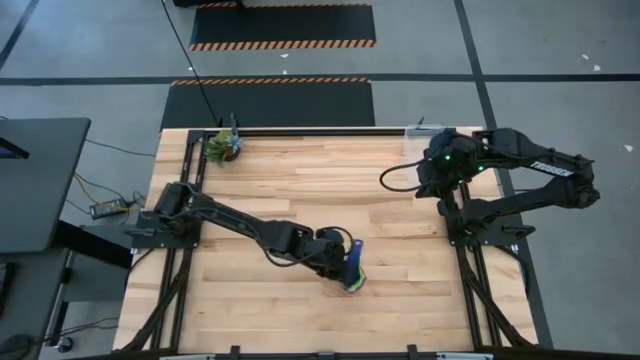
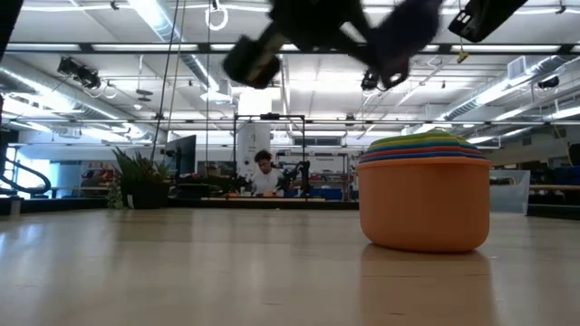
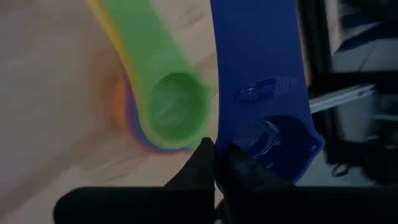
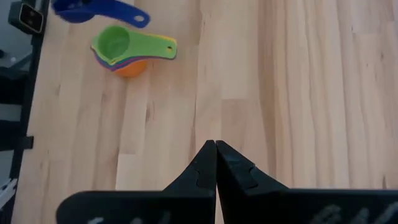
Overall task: Nest measuring cups in basket
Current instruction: Stack the dark blue measuring cup on top of the green measuring cup
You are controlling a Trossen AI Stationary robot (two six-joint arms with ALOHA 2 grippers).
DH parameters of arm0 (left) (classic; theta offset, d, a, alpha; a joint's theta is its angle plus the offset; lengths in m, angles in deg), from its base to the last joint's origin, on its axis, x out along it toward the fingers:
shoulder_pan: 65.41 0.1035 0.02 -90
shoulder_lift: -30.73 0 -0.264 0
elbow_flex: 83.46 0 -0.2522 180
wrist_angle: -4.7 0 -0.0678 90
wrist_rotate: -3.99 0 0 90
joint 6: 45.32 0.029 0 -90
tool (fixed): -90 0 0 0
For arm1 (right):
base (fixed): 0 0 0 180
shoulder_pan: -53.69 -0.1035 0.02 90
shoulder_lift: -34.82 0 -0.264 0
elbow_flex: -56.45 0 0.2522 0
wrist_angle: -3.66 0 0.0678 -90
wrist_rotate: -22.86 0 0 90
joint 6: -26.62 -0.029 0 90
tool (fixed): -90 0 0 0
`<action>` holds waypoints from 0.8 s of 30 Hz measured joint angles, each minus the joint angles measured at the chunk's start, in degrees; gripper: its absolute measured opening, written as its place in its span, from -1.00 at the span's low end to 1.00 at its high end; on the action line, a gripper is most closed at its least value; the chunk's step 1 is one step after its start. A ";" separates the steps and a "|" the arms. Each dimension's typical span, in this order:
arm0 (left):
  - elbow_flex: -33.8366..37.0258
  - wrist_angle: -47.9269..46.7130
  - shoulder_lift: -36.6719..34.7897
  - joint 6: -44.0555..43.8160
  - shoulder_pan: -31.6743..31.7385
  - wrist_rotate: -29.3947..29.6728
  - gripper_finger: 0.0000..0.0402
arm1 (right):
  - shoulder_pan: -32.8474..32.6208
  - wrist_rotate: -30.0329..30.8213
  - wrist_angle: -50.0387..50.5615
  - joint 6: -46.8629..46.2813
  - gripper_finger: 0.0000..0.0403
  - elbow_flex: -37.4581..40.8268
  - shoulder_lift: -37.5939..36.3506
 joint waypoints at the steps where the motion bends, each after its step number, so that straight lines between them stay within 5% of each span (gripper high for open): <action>1: 0.08 -0.84 0.07 -0.18 0.03 0.13 -0.96 | -0.01 -0.03 -0.01 0.12 -0.98 0.16 0.06; 24: 0.16 -0.37 5.77 0.13 0.13 0.81 -0.96 | -0.97 -1.88 -2.49 2.36 -0.98 0.53 -0.55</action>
